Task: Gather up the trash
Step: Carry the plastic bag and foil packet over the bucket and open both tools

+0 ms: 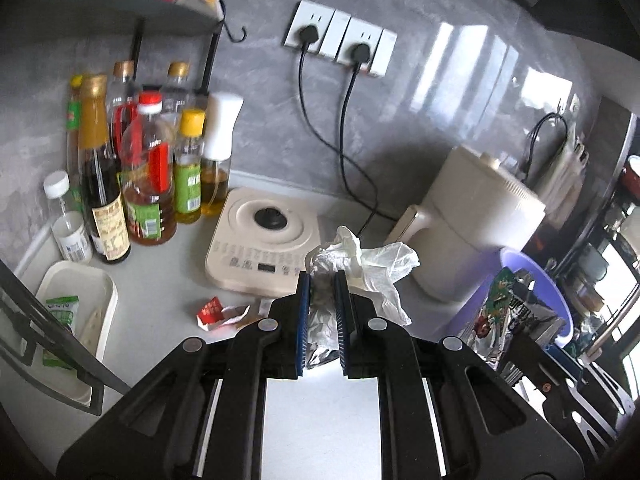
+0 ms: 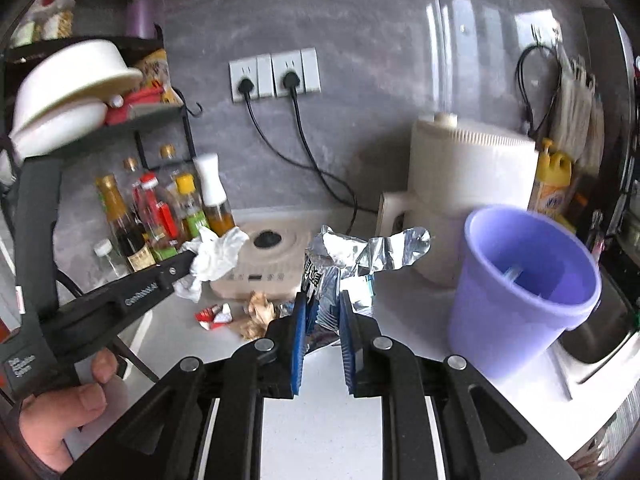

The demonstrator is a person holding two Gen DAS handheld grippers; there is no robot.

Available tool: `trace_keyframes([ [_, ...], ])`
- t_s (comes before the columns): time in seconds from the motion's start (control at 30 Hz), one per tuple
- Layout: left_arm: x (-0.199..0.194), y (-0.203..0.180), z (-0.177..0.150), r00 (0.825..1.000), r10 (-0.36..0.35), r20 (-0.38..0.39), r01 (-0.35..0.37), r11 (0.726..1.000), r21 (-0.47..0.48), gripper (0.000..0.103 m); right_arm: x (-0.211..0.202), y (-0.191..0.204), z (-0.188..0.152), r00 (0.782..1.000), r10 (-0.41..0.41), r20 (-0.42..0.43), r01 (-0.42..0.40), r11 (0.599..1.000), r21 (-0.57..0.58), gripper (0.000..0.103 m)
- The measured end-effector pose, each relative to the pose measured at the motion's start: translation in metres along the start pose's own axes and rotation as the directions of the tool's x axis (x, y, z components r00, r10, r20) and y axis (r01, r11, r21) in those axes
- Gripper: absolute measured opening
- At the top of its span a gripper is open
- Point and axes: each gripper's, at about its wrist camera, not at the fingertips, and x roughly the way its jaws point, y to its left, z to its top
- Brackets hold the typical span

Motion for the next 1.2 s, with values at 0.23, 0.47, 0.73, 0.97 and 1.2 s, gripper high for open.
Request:
trace_keyframes([
  [0.23,-0.012,-0.028,0.01,0.999,-0.024,0.045,0.023,0.999,0.034,0.013,-0.03,-0.018,0.018,0.997,-0.008,0.079,0.008,1.0,0.006,0.016],
  [0.47,-0.008,-0.07,0.01,0.996,-0.073,0.057,0.069,0.996,0.06,0.013,-0.053,-0.051,0.027,0.99,-0.044,0.135,0.043,0.999,0.012,0.016],
  [0.73,-0.005,-0.12,0.01,0.992,-0.109,0.068,0.101,0.988,0.118,0.013,-0.068,-0.092,0.033,0.982,-0.073,0.175,0.064,0.996,0.058,0.016],
  [0.97,0.003,-0.156,0.003,0.992,-0.108,0.071,0.096,0.983,0.153,0.013,-0.073,-0.121,0.03,0.98,-0.073,0.184,0.059,0.995,0.081,0.016],
  [1.2,0.015,-0.196,-0.01,0.994,-0.087,0.061,0.075,0.982,0.175,0.013,-0.068,-0.17,0.025,0.983,-0.059,0.172,0.041,0.994,0.105,0.016],
])
